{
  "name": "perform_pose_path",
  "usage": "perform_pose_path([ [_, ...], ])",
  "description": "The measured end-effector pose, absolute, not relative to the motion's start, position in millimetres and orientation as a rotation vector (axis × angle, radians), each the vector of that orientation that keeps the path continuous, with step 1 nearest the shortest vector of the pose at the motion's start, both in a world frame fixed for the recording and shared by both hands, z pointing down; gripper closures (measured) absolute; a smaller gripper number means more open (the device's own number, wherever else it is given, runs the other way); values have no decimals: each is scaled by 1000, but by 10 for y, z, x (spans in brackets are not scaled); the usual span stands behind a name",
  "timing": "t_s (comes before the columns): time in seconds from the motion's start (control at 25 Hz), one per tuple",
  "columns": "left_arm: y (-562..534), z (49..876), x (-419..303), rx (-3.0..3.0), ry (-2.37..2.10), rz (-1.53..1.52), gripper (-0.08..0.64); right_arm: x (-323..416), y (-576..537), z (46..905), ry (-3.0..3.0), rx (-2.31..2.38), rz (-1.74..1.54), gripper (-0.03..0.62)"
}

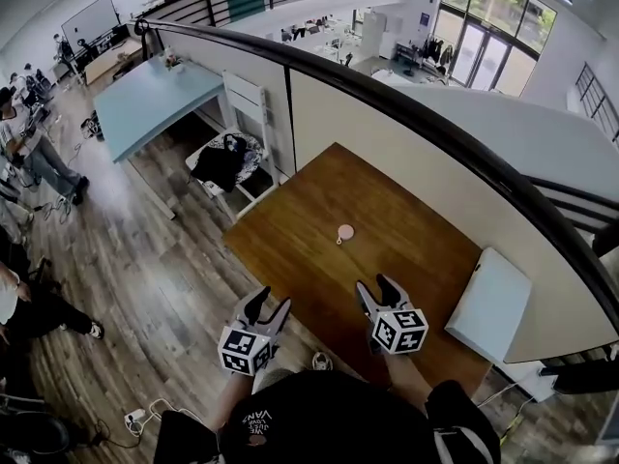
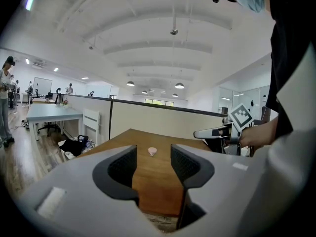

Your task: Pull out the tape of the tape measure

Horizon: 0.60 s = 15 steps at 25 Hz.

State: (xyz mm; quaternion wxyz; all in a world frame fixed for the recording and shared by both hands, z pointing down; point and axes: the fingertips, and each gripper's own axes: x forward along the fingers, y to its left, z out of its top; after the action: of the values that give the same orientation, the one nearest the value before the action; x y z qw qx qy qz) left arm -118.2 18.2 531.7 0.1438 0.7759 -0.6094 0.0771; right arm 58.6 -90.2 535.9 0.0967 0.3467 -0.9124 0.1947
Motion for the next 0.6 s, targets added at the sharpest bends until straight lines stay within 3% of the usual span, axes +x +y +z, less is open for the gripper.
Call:
perform_pose_path([
  [0.6,-554,5490,-1221,2331,-1531,268,359,493,-1414,5702,-2555,1094,507,390],
])
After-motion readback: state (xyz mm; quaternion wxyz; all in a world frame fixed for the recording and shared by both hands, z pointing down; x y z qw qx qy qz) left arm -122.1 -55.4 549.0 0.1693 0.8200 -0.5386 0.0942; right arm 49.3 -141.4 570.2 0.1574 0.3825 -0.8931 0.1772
